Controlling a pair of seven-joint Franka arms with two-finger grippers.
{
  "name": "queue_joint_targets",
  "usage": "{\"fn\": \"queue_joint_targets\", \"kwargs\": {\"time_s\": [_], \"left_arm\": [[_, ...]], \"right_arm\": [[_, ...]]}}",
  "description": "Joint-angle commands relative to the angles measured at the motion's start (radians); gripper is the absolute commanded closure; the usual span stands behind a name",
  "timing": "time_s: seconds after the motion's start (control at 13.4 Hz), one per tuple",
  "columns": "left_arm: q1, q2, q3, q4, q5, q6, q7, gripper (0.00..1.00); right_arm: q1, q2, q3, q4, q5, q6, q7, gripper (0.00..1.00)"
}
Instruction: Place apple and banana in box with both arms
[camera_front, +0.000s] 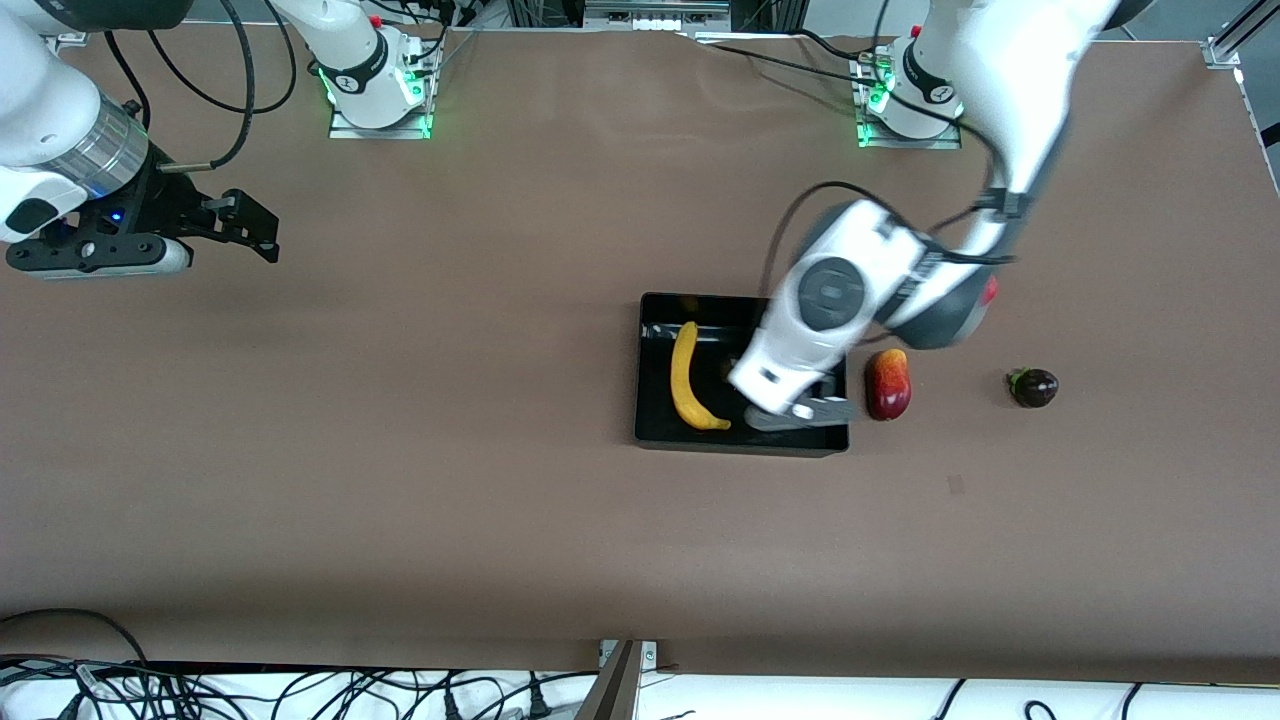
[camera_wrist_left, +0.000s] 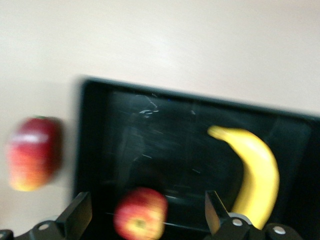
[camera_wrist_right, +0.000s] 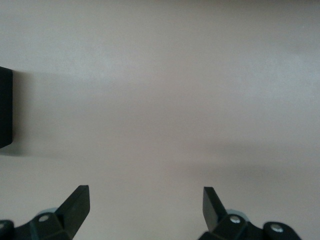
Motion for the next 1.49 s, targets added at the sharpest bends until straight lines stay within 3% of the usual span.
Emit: {"fn": "queue_joint_targets", "kwargs": {"time_s": [0.0,0.22,0.52,0.74,0.82,0.89,1.04,1.19,1.41], "left_arm": [[0.134,-0.050,-0.008,-0.012,0.032,-0.038,0.074,0.00],[0.219,-0.156,-0.009,-0.010,0.023,-0.181,0.275,0.00],[0.214,-0.329,0.033,-0.041,-0.041,-0.281,0.384,0.00],[0.103,-0.522,0.275,-0.180,-0.249,-0.269,0.679,0.00],[0.039,-0.538,0.360,-0.191,-0.250,-0.269,0.688,0.00],[0.032,-0.541,0.388,-0.193,-0.250,-0.246,0.688,0.00],[0.018,-0.568,0.406,-0.207,-0.248,-0.179,0.676,0.00],[0.016,-0.620,0.408,-0.254,-0.248,-0.193,0.665,0.00],[0.015,-0.627,0.408,-0.253,-0.247,-0.220,0.667,0.00]], "right_arm": [[-0.003,0.004,0.003,0.017,0.016,-0.012,0.002,0.00],[-0.003,0.004,0.003,0.017,0.016,-0.012,0.002,0.00],[-0.003,0.004,0.003,0.017,0.016,-0.011,0.002,0.00],[-0.003,0.004,0.003,0.017,0.016,-0.011,0.002,0.00],[-0.003,0.004,0.005,0.017,0.016,-0.011,0.002,0.00],[-0.003,0.004,0.005,0.017,0.016,-0.012,0.002,0.00],[-0.003,0.004,0.005,0.015,0.016,-0.014,0.002,0.00],[-0.002,0.004,0.005,0.017,0.016,-0.014,0.002,0.00],[0.000,0.004,0.005,0.015,0.016,-0.014,0.002,0.00]]}}
